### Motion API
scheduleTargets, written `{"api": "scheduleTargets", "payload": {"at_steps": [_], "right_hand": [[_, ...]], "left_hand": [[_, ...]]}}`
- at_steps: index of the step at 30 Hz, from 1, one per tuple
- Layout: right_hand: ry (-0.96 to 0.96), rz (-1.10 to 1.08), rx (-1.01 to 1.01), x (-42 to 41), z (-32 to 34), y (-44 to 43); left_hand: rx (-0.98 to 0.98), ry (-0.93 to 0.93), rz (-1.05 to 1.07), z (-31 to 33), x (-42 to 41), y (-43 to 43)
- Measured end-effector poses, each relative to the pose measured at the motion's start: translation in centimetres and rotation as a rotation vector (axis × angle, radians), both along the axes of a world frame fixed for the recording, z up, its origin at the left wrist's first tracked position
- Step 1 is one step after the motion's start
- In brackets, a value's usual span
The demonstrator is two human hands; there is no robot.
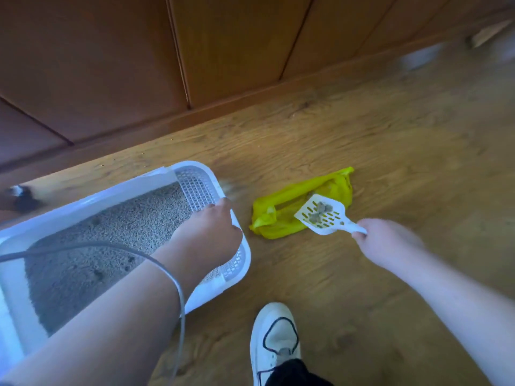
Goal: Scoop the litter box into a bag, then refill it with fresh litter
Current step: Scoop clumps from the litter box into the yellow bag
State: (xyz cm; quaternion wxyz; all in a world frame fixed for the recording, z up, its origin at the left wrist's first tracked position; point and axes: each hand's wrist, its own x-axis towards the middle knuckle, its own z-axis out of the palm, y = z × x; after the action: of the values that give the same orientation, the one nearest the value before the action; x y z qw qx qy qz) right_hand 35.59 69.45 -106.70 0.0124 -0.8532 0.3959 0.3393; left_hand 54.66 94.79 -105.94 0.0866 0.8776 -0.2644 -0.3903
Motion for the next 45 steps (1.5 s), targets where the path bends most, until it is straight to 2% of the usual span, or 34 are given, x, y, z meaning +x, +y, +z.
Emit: {"api": "scheduleTargets", "payload": {"at_steps": [4,14,19,25,27,33,37,41,45], "right_hand": [[0.074,-0.035,0.0,1.1,-0.2,-0.1],[0.206,0.059,-0.11,5.4,2.2,0.2],[0.216,0.075,-0.072,7.0,3.9,0.3],[-0.073,0.284,0.089,11.4,6.2,5.7],[-0.103,0.347,0.154,12.9,6.3,9.0],[-0.013,0.642,0.192,15.9,4.8,18.5],[0.075,0.838,0.154,17.4,4.9,23.6],[0.156,0.955,0.044,18.5,5.1,26.4],[0.188,0.962,0.024,19.5,5.0,27.7]], "left_hand": [[0.013,0.022,-0.038,-0.5,-0.4,-0.9],[0.021,0.018,-0.002,-0.4,0.9,0.6],[0.018,0.032,0.016,0.2,1.7,1.8],[0.047,0.016,0.084,1.2,3.4,5.7],[0.076,-0.017,0.121,1.6,4.3,7.8],[0.218,-0.095,0.203,2.7,6.2,15.2],[0.185,-0.109,0.289,2.9,6.2,18.1],[0.195,-0.163,0.341,3.3,6.5,21.0],[0.199,-0.129,0.408,3.8,6.4,22.9]]}}
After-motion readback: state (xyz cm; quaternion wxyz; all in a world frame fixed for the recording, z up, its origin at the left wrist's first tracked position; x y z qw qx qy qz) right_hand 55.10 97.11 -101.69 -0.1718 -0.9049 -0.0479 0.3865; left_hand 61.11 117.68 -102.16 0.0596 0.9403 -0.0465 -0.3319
